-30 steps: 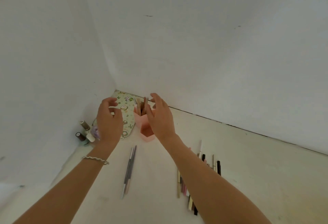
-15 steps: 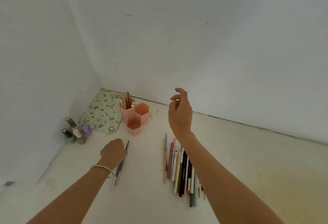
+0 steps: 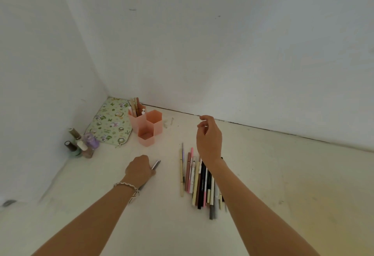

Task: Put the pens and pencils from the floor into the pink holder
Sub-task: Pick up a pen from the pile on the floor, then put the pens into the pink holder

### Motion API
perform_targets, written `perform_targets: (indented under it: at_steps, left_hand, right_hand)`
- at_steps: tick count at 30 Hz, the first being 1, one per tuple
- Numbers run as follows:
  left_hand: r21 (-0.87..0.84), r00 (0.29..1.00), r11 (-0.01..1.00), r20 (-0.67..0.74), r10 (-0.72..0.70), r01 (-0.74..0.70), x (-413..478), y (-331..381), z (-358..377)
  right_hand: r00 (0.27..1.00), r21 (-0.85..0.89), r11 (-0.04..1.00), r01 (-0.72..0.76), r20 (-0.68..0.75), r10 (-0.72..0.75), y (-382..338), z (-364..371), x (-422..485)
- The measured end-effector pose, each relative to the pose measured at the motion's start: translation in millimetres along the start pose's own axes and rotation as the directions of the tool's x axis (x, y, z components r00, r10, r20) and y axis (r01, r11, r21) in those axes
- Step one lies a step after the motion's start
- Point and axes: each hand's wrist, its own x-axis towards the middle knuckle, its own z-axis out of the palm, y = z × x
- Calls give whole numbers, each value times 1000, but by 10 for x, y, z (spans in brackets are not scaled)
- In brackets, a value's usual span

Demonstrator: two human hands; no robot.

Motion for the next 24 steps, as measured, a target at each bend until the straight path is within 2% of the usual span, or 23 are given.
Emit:
perform_targets:
  at_steps: [3, 6, 8, 9, 10, 12, 13, 15, 20, 22, 24]
  left_hand:
    - [-155, 999, 987, -36, 28, -33, -9, 33, 41]
    - [-305, 985, 944, -147, 88, -130, 3, 164, -132]
    - [-416, 951, 876, -282, 130, -243, -9, 303, -422]
    - [-456, 917, 832, -372, 145, -317, -24, 375, -588]
    - [-483, 877, 787, -456, 149, -385, -54, 449, -748]
    - [-537, 823, 699, -552, 133, -473, -115, 579, -987]
    - [-554, 809, 665, -573, 131, -501, -141, 629, -1049]
    - [-557, 784, 629, -604, 141, -542, -182, 691, -1092]
    - [-579, 783, 587, -600, 164, -566, -183, 664, -998]
    - [-570, 767, 595, -628, 130, -567, -177, 618, -1003]
    - [-548, 709, 586, -703, 64, -596, -185, 558, -1111]
  right_hand:
    - [1000, 14, 1000, 8, 1, -8, -29, -18, -16]
    - [1000, 7, 1000, 20, 14, -20, -37, -17, -26]
    - [995, -47, 999, -15, 99, 20, -19, 23, -52]
    - [980, -90, 994, -54, 186, 70, -2, 65, -84]
    - [946, -154, 984, -91, 295, 134, 20, 121, -140]
    - [833, -333, 939, -90, 492, 254, 69, 270, -309]
    - [787, -403, 913, -65, 542, 295, 94, 353, -410]
    - [754, -466, 884, -32, 570, 327, 128, 506, -628]
    - [787, -549, 829, 103, 555, 270, 214, 692, -949]
    - [802, -451, 892, 30, 544, 248, 170, 673, -892]
    - [874, -273, 960, -69, 447, 190, 59, 593, -710]
